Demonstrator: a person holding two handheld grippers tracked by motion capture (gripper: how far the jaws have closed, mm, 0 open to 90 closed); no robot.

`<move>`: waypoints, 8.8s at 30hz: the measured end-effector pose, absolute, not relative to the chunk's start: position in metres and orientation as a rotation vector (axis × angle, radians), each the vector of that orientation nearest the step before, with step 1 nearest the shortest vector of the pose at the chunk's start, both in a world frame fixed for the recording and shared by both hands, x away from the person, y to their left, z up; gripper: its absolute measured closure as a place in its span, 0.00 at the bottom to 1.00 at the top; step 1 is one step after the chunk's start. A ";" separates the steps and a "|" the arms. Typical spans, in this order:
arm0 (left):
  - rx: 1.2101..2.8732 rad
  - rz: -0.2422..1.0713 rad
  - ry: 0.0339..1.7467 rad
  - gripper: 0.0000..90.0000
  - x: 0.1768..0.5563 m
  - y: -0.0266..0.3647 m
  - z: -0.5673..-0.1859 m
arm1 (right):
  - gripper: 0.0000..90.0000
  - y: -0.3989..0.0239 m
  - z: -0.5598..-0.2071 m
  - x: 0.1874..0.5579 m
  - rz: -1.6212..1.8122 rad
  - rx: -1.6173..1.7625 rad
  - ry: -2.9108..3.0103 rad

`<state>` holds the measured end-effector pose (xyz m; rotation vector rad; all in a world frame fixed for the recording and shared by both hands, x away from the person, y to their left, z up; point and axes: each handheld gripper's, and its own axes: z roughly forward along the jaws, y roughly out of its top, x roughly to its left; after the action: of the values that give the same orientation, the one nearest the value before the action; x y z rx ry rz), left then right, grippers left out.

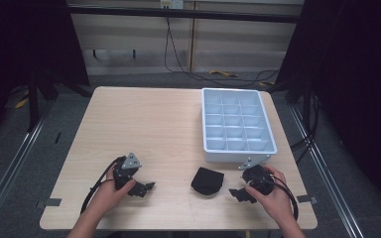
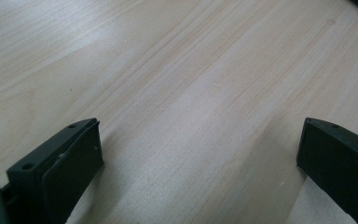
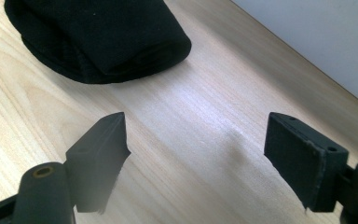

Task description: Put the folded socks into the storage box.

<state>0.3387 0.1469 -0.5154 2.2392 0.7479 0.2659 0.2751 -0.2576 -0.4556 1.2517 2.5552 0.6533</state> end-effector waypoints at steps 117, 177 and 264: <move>2.242 0.266 0.740 0.00 0.340 0.146 -0.515 | 0.91 -0.190 -0.384 0.320 0.469 0.975 2.970; 2.235 0.270 0.743 0.00 0.340 0.146 -0.516 | 0.91 -0.208 -0.310 0.378 0.467 1.010 2.892; 2.234 0.270 0.743 0.00 0.340 0.146 -0.516 | 0.74 -0.200 -0.371 0.433 0.347 1.139 2.881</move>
<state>0.3399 0.1456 -0.5156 2.2343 0.7430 0.2700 0.4328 -0.2004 -0.3714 1.1385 2.8811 0.3465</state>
